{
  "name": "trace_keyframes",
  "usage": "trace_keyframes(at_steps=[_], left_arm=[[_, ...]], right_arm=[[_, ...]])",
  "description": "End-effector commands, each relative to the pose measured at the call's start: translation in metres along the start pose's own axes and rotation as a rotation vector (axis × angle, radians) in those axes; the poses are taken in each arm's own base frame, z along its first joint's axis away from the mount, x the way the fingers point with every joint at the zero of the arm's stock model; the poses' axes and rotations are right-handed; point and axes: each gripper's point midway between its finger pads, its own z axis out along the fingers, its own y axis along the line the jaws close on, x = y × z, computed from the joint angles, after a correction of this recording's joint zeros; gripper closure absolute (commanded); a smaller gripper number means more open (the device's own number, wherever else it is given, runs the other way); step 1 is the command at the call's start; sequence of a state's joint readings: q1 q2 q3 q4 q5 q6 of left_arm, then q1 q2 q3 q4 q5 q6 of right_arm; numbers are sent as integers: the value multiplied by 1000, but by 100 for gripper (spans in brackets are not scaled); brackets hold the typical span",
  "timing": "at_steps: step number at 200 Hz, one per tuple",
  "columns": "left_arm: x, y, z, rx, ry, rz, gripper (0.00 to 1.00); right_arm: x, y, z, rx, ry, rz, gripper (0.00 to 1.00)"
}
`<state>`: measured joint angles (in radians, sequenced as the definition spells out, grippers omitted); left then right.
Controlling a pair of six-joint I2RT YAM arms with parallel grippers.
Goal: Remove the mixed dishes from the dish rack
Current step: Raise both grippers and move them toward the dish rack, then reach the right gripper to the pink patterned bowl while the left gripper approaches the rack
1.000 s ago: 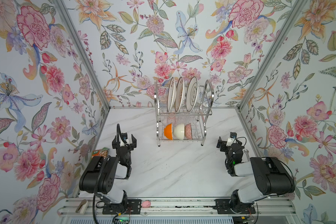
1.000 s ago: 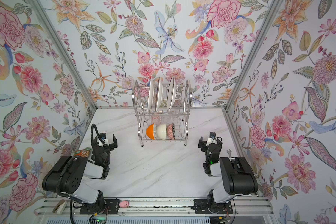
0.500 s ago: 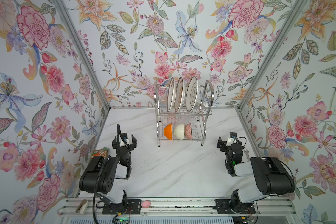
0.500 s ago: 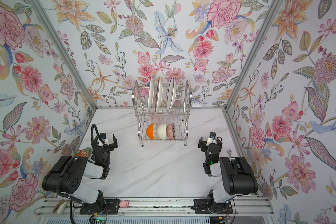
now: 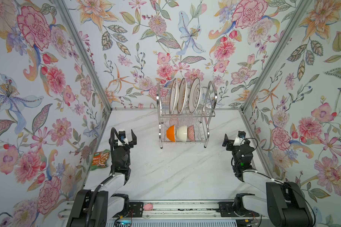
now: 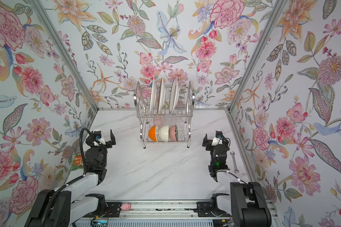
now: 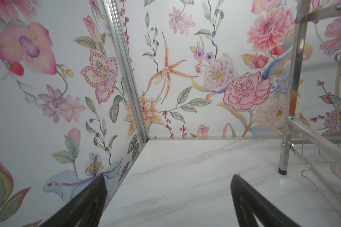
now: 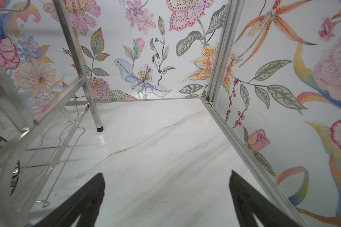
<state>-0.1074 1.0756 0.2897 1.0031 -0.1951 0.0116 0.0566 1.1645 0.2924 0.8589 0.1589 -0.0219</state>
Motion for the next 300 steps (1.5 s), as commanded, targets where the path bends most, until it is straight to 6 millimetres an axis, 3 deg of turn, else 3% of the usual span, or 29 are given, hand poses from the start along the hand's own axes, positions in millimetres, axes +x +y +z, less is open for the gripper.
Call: trace_keyframes(at_steps=[1, 31, 74, 125, 172, 232, 275, 300], left_arm=[[-7, -17, -4, 112, 60, 50, 1], [-30, -33, -14, 246, 76, 74, 1], [-50, -62, -30, 413, 76, 131, 1], [-45, -112, -49, 605, 85, 178, 1], [-30, -147, -64, 753, 126, 164, 1], [-16, -176, -67, 835, 152, 108, 1], [-13, -184, -67, 853, 157, 93, 1], [-10, -185, -67, 855, 161, 91, 1]], right_arm=[[-13, 14, -6, -85, 24, 0, 1], [-39, 29, -25, -190, -28, -22, 1], [-54, 68, -48, -426, -4, -66, 1], [-59, 128, -68, -650, 52, -120, 1], [-39, 171, -81, -812, 139, -101, 10], [-20, 195, -62, -850, 150, -31, 30], [-11, 206, -38, -845, 146, -8, 42], [-8, 220, -30, -900, 156, 2, 43]])
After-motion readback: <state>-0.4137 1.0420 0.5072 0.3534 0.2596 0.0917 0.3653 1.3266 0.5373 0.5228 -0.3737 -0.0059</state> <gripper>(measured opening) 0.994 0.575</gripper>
